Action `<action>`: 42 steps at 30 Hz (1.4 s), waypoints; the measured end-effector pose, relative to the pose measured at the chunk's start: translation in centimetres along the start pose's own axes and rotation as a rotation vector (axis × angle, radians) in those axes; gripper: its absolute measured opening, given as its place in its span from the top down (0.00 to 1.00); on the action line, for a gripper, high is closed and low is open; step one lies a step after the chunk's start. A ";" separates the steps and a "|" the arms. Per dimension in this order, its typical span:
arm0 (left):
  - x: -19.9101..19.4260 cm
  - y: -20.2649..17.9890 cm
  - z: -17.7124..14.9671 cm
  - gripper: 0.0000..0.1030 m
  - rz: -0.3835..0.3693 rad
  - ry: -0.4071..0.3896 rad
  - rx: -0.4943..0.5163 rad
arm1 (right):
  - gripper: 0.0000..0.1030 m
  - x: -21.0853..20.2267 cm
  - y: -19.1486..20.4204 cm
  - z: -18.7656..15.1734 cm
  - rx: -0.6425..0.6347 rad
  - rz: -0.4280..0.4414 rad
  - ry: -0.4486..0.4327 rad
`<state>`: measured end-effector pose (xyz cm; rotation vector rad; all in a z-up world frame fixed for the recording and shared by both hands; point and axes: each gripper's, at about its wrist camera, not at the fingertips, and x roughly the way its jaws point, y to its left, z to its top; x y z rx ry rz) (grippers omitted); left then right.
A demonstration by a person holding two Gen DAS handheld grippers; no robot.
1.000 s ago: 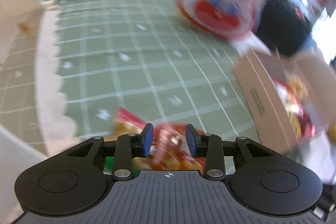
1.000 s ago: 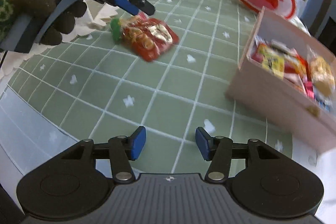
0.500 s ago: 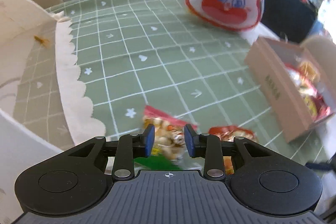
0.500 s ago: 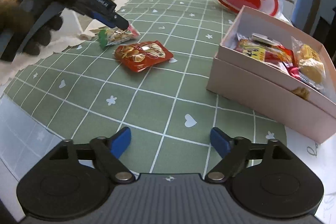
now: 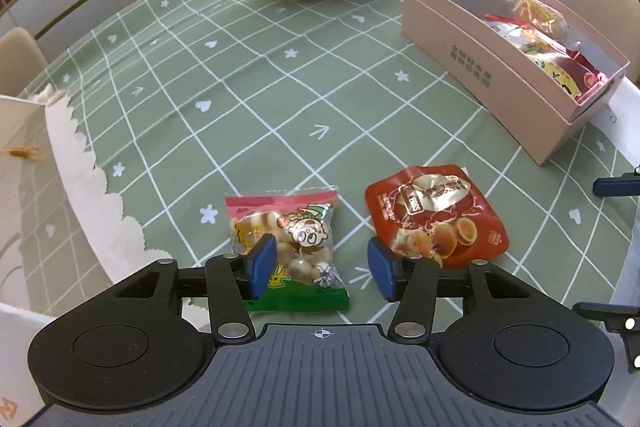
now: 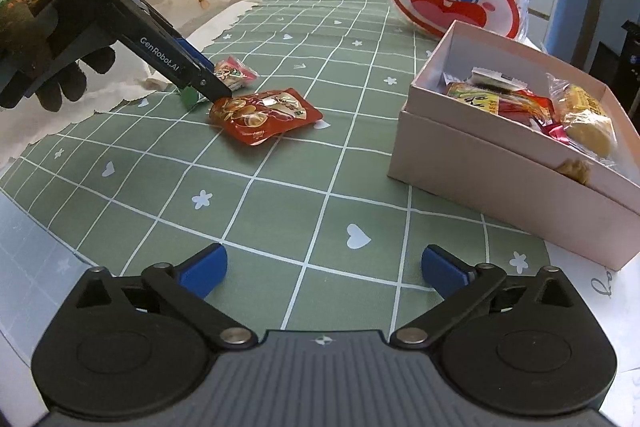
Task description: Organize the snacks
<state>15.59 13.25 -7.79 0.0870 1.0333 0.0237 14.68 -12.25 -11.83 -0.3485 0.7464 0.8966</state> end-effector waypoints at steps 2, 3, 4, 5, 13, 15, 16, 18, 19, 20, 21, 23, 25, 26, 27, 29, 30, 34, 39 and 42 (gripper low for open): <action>-0.3 0.1 -0.2 0.46 -0.016 -0.001 -0.028 | 0.00 0.0 0.0 0.0 0.000 0.000 0.000; -0.5 0.2 -0.3 0.47 -0.034 -0.010 -0.061 | 0.00 0.0 0.0 0.0 0.001 0.000 0.003; -1.1 0.5 -0.8 0.48 -0.055 -0.032 -0.114 | 0.00 0.0 0.0 0.1 0.000 0.001 0.007; -1.6 0.7 -1.2 0.48 -0.067 -0.057 -0.170 | 0.00 0.0 0.0 0.2 -0.003 0.003 0.014; -7.5 2.9 -8.5 0.51 0.040 -0.173 -0.718 | 0.15 -1.0 1.1 5.5 -0.053 0.101 0.017; -8.5 3.2 -10.2 0.51 0.074 -0.171 -0.795 | 0.14 -1.0 3.2 7.4 -0.077 0.122 -0.040; -8.8 3.1 -10.8 0.51 0.079 -0.159 -0.807 | 0.14 -0.4 4.7 8.6 -0.089 0.132 -0.059; -9.3 2.9 -11.8 0.50 0.086 -0.116 -0.803 | 0.14 1.7 6.9 10.5 -0.065 0.142 -0.056; -9.6 2.9 -12.1 0.50 0.093 -0.099 -0.801 | 0.14 3.0 7.7 11.3 -0.038 0.133 -0.038; -9.9 2.8 -12.5 0.50 0.103 -0.084 -0.797 | 0.14 4.6 8.6 12.1 -0.003 0.121 -0.017; -10.2 2.8 -12.9 0.50 0.111 -0.076 -0.796 | 0.14 6.3 9.4 12.9 0.041 0.102 0.004; -10.8 2.9 -13.6 0.50 0.128 -0.068 -0.795 | 0.14 9.1 10.2 14.1 0.130 0.047 0.047; -11.3 2.9 -14.2 0.51 0.132 -0.070 -0.794 | 0.14 11.7 10.9 15.1 0.217 0.013 0.099; -11.5 3.1 -14.4 0.51 0.129 -0.075 -0.793 | 0.14 12.4 11.2 15.1 0.228 0.001 0.115; -11.7 3.2 -14.7 0.51 0.127 -0.078 -0.790 | 0.14 12.8 11.9 15.2 0.208 -0.028 0.104; -12.0 3.4 -14.9 0.51 0.121 -0.083 -0.780 | 0.17 13.5 13.5 15.3 0.124 -0.065 0.110; -12.0 3.5 -14.9 0.51 0.118 -0.085 -0.773 | 0.23 13.5 14.0 15.2 0.090 -0.078 0.109; -11.7 3.7 -14.6 0.51 0.098 -0.089 -0.751 | 0.37 11.9 14.2 14.5 0.032 -0.013 0.116; -10.3 3.7 -13.9 0.50 0.007 -0.106 -0.748 | 0.37 5.7 12.8 12.4 -0.023 0.035 0.038; -8.7 3.1 -12.9 0.50 -0.076 -0.115 -0.723 | 0.37 1.7 10.9 10.1 -0.061 0.011 0.006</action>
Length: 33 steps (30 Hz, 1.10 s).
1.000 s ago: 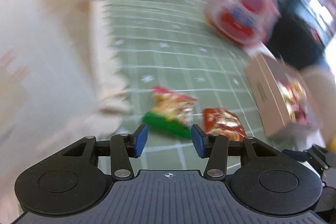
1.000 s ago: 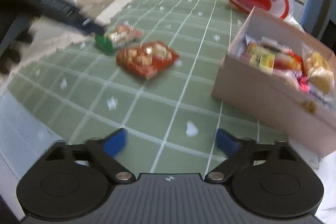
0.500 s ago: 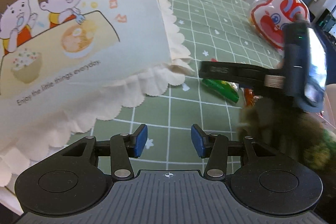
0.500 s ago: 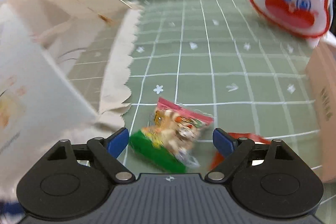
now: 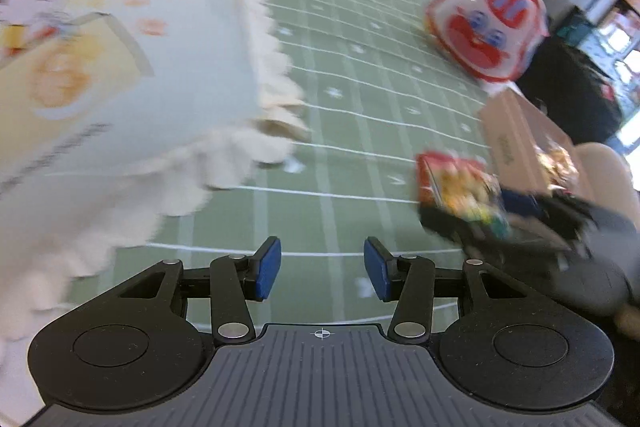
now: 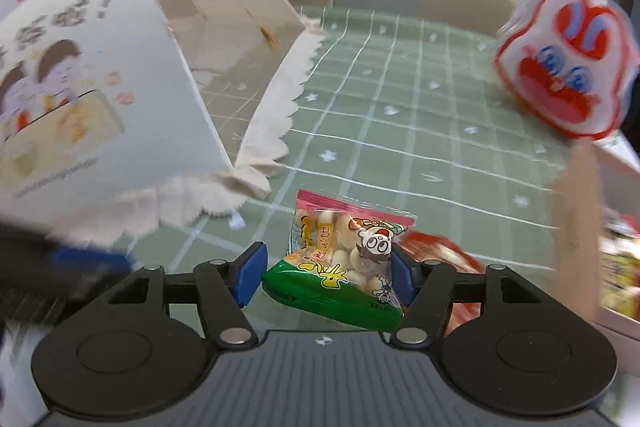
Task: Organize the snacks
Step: 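Grasp the red bread bag with the left tool while right approaches the green candy bag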
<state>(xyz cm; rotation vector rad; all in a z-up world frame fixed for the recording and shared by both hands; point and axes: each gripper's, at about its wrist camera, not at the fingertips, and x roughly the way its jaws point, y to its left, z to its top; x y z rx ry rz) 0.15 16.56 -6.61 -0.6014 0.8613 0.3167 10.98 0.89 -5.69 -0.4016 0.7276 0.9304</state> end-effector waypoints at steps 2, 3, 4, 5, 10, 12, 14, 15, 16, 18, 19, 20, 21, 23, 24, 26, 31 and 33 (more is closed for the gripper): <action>1.3 -1.2 0.6 0.51 -0.082 0.014 0.011 | 0.37 -1.4 -1.1 -1.7 -0.014 -0.019 0.020; 1.9 -2.1 1.0 0.51 -0.106 0.019 0.028 | 0.37 -2.0 -1.8 -2.7 -0.016 -0.035 0.038; 2.5 -3.2 1.5 0.51 -0.113 0.023 0.060 | 0.37 -2.3 -2.4 -3.5 -0.013 -0.048 0.053; 3.1 -4.6 2.0 0.51 -0.115 0.025 0.107 | 0.37 -2.6 -3.0 -4.3 -0.005 -0.063 0.065; 6.3 -11.2 2.8 0.50 -0.042 -0.010 0.299 | 0.33 -4.1 -6.4 -7.5 0.090 -0.101 0.084; 7.9 -13.3 3.0 0.50 0.003 -0.016 0.381 | 0.32 -4.7 -7.4 -8.4 0.102 -0.110 0.073; 9.7 -14.3 3.2 0.50 0.080 0.008 0.420 | 0.29 -5.3 -8.3 -9.2 0.106 -0.126 0.057; 10.3 -14.2 3.6 0.47 0.102 0.019 0.415 | 0.27 -5.4 -8.6 -9.5 0.107 -0.132 0.055; 10.7 -14.0 3.8 0.46 0.108 0.013 0.404 | 0.27 -5.6 -9.1 -9.9 0.111 -0.139 0.051; 11.0 -13.6 4.2 0.45 0.115 0.015 0.383 | 0.27 -6.0 -10.0 -10.6 0.129 -0.135 0.045; 11.0 -13.3 4.5 0.50 0.099 0.028 0.361 | 0.27 -6.1 -10.5 -10.7 0.138 -0.125 0.042; 11.1 -12.9 4.8 0.50 0.061 0.052 0.325 | 0.27 -6.0 -10.8 -10.7 0.143 -0.117 0.041; 11.4 -12.5 5.1 0.50 0.010 0.087 0.284 | 0.26 -5.8 -11.1 -10.7 0.146 -0.110 0.039; 11.6 -12.1 5.3 0.49 -0.054 0.127 0.235 | 0.26 -5.6 -11.7 -10.8 0.155 -0.102 0.038; 11.6 -12.4 5.3 0.49 -0.052 0.131 0.249 | 0.26 -5.5 -11.9 -10.7 0.157 -0.096 0.033; 11.6 -12.9 5.0 0.49 -0.052 0.134 0.276 | 0.27 -5.6 -11.9 -10.4 0.149 -0.060 0.008; 11.4 -13.4 4.3 0.49 -0.100 0.172 0.289 | 0.57 -4.2 -11.0 -8.3 0.142 -0.013 -0.016; 11.2 -13.4 3.9 0.49 -0.135 0.191 0.286 | 0.64 -2.6 -10.8 -7.6 0.146 -0.009 0.005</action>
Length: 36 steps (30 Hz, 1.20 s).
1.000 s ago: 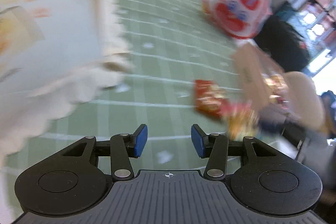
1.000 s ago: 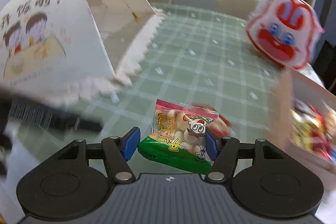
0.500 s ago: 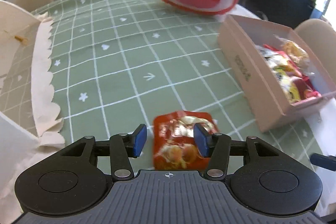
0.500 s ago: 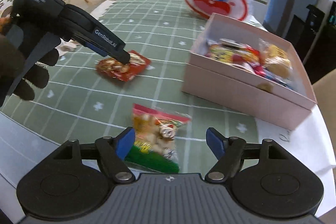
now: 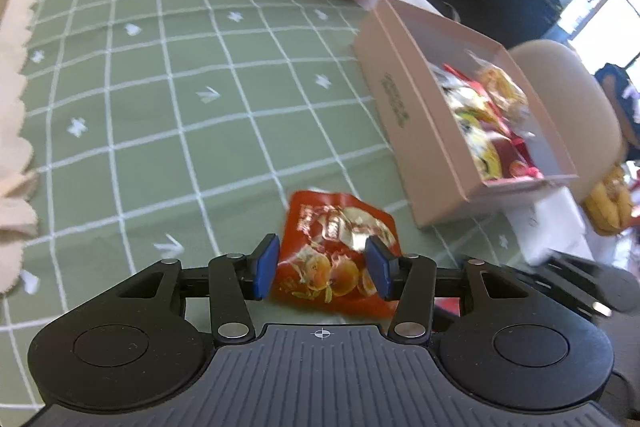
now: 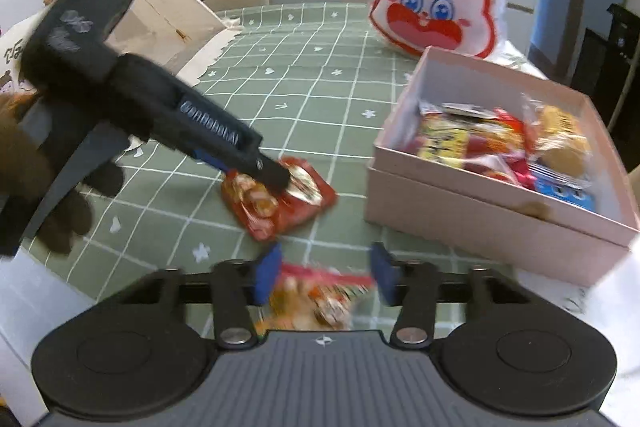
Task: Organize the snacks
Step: 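Grasp the red bread bag with the left tool while right approaches the green candy bag, then grasp the green-and-white candy bag with the right tool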
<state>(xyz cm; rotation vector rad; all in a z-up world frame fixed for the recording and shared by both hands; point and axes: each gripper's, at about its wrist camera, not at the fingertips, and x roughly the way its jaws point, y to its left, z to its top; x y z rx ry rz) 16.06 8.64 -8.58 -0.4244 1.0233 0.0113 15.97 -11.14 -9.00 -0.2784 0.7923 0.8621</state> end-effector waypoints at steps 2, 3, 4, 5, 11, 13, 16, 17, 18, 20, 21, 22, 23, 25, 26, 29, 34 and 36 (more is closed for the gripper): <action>-0.1 0.1 -0.4 0.49 -0.031 -0.001 -0.021 | 0.73 1.5 0.3 0.3 -0.005 0.003 0.036; 0.1 0.1 -0.6 0.49 -0.055 -0.001 -0.038 | 0.74 2.0 0.4 0.3 -0.005 0.011 0.048; 0.1 0.2 -0.8 0.49 -0.082 -0.002 -0.060 | 0.74 2.0 0.6 0.3 -0.014 0.016 0.039; 0.2 0.2 -1.0 0.50 -0.112 0.002 -0.081 | 0.74 2.1 0.7 0.3 -0.023 0.025 0.040; -0.9 -1.5 -1.3 0.55 -0.117 -0.029 -0.066 | 0.74 2.1 0.8 0.2 -0.032 0.056 0.039; -1.0 -2.2 -0.8 0.56 -0.121 -0.044 -0.052 | 0.74 2.1 0.9 0.2 -0.035 0.060 0.037; -0.4 -3.0 -0.2 0.56 -0.076 -0.052 -0.014 | 0.74 2.0 1.0 0.1 -0.045 0.062 0.037; 0.1 -3.1 0.1 0.56 -0.056 -0.052 -0.011 | 0.74 2.0 1.0 0.1 -0.049 0.063 0.036; 0.6 -3.2 0.3 0.53 -0.044 -0.050 -0.012 | 0.74 1.9 1.0 0.1 -0.054 0.063 0.033; 1.4 -3.2 0.8 0.55 -0.009 -0.064 -0.007 | 0.74 1.8 0.9 0.0 -0.052 0.062 0.028; 1.6 -3.1 0.9 0.58 -0.004 -0.069 -0.006 | 0.74 1.7 0.8 0.0 -0.051 0.061 0.025; 1.9 -3.1 1.2 0.62 -0.005 -0.074 -0.007 | 0.74 1.6 0.7 0.0 -0.051 0.062 0.023; 2.0 -3.0 1.3 0.65 -0.017 -0.078 -0.007 | 0.74 1.5 0.7 -0.1 -0.052 0.062 0.022; 2.1 -2.7 1.4 0.70 -0.046 -0.087 -0.012 | 0.74 1.3 0.6 -0.3 -0.054 0.060 0.018; 2.1 -2.5 1.5 0.74 -0.060 -0.091 -0.015 | 0.74 1.3 0.5 -0.3 -0.055 0.060 0.017; 2.1 -1.7 1.3 0.80 -0.146 -0.074 -0.080 | 0.74 1.1 0.4 -0.5 -0.049 0.058 0.016; 0.9 -2.0 0.0 0.81 -0.183 -0.083 -0.073 | 0.74 1.0 0.5 -0.5 -0.048 0.049 0.012; -0.1 -1.8 -0.6 0.81 -0.167 -0.104 -0.067 | 0.74 0.7 0.6 -0.5 -0.051 0.042 0.002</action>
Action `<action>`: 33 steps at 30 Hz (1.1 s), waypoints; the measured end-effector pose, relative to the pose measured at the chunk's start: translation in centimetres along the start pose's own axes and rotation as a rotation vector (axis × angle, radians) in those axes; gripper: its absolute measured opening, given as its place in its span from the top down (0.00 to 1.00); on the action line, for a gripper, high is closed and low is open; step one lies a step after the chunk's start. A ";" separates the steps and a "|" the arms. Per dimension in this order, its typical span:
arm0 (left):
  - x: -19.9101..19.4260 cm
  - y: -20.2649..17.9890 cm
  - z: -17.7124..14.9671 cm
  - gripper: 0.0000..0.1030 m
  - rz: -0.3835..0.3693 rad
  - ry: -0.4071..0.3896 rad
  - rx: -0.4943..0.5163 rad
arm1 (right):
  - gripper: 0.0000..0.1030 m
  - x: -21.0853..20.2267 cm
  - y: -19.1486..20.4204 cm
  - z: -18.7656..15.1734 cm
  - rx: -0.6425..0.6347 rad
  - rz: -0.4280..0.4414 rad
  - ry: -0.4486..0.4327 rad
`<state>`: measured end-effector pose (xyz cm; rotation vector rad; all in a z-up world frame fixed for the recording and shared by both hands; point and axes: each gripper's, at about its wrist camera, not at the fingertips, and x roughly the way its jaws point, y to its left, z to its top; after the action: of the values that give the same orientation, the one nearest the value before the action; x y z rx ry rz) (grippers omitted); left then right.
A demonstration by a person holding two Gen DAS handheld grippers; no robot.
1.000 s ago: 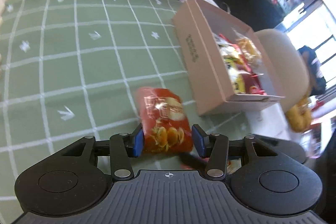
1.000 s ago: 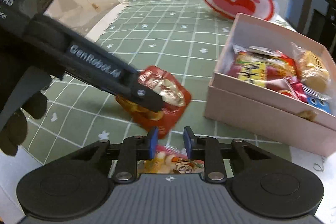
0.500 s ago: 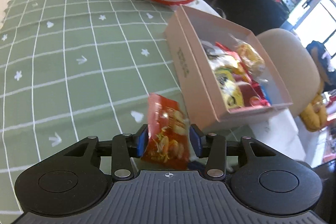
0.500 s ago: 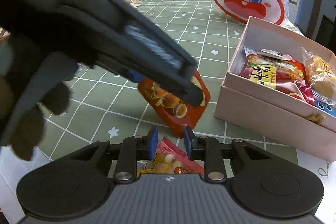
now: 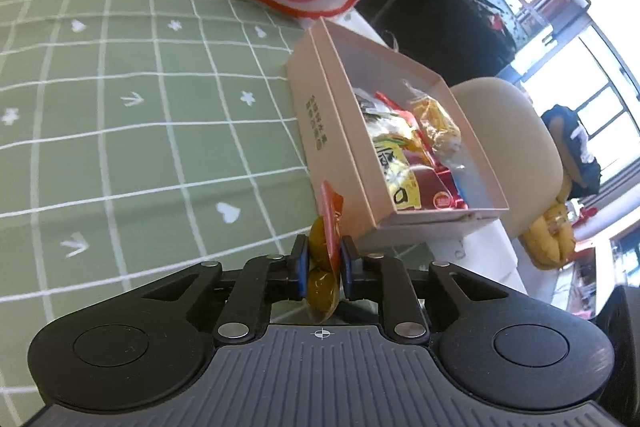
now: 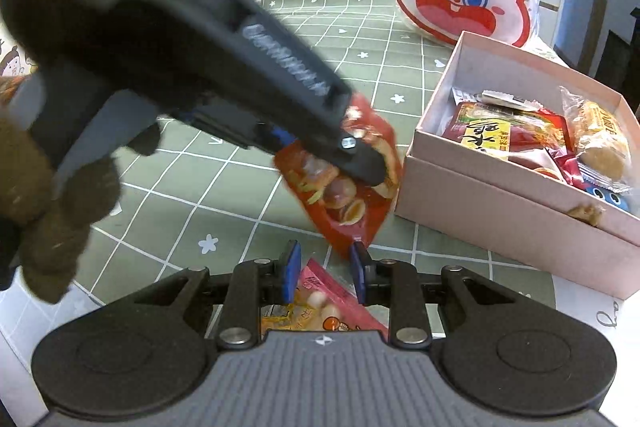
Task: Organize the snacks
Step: 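Grasp the green-and-white candy bag with the right tool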
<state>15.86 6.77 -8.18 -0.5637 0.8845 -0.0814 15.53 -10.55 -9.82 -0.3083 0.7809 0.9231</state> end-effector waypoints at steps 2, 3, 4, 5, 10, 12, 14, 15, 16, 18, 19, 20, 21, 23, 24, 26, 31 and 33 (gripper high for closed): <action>-1.3 0.2 -0.6 0.81 0.028 -0.008 0.001 | 0.74 -0.4 0.4 0.1 -0.009 -0.005 -0.016; -2.1 0.4 -0.9 0.81 0.038 -0.011 0.001 | 0.73 -0.5 0.7 0.1 -0.015 -0.003 -0.018; -2.9 0.5 -1.2 0.81 0.047 -0.015 0.008 | 0.72 -0.8 0.9 0.1 -0.026 0.000 -0.020; -3.7 0.5 -1.5 0.81 0.062 -0.019 0.021 | 0.72 -1.2 1.0 0.1 -0.037 0.004 -0.025; -4.1 1.3 -2.7 0.81 0.134 -0.013 0.056 | 0.37 -4.2 -0.2 -0.5 -0.033 -0.015 -0.073; -3.3 1.6 -2.9 0.81 0.106 -0.006 0.027 | 0.36 -5.2 -0.9 -1.1 -0.019 -0.022 -0.058; -2.6 1.5 -2.9 0.80 0.092 -0.011 0.021 | 0.35 -5.9 -1.4 -1.6 -0.001 -0.031 -0.023; -2.4 1.5 -3.0 0.80 0.086 -0.012 0.023 | 0.34 -6.1 -1.4 -2.0 0.022 -0.037 -0.007; -2.1 1.5 -3.0 0.80 0.079 -0.011 0.024 | 0.33 -6.2 -1.3 -2.3 0.046 -0.037 0.004; -1.7 1.7 -3.0 0.80 0.077 -0.001 0.012 | 0.33 -6.1 -0.6 -2.7 0.061 -0.025 0.021; -1.6 1.9 -3.0 0.80 0.070 0.001 0.001 | 0.33 -5.9 0.0 -2.8 0.058 -0.034 0.030; -1.7 2.1 -3.0 0.80 0.067 0.003 -0.012 | 0.33 -5.7 0.5 -2.9 0.056 -0.047 0.038; -2.0 2.3 -3.1 0.80 0.068 0.003 -0.022 | 0.33 -5.4 1.0 -2.8 0.064 -0.065 0.050; -2.9 2.6 -3.6 0.81 0.084 -0.005 -0.019 | 0.33 -5.0 1.2 -2.6 0.109 -0.084 0.070; -3.4 2.8 -3.9 0.81 0.092 -0.009 -0.014 | 0.33 -4.9 1.2 -2.6 0.148 -0.088 0.077; -4.7 3.4 -4.6 0.81 0.105 -0.010 -0.020 | 0.33 -4.6 1.1 -2.7 0.231 -0.089 0.087; -7.0 5.0 -6.6 0.81 0.109 0.014 -0.046 | 0.26 -2.9 2.2 -3.0 0.375 -0.167 0.070; -7.6 5.4 -7.2 0.81 0.101 0.022 -0.040 | 0.24 -2.3 3.1 -2.9 0.388 -0.212 0.052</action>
<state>4.72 10.46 -9.05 -0.5554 0.9362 0.0213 10.85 -11.72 -9.95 -0.0723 0.9368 0.5508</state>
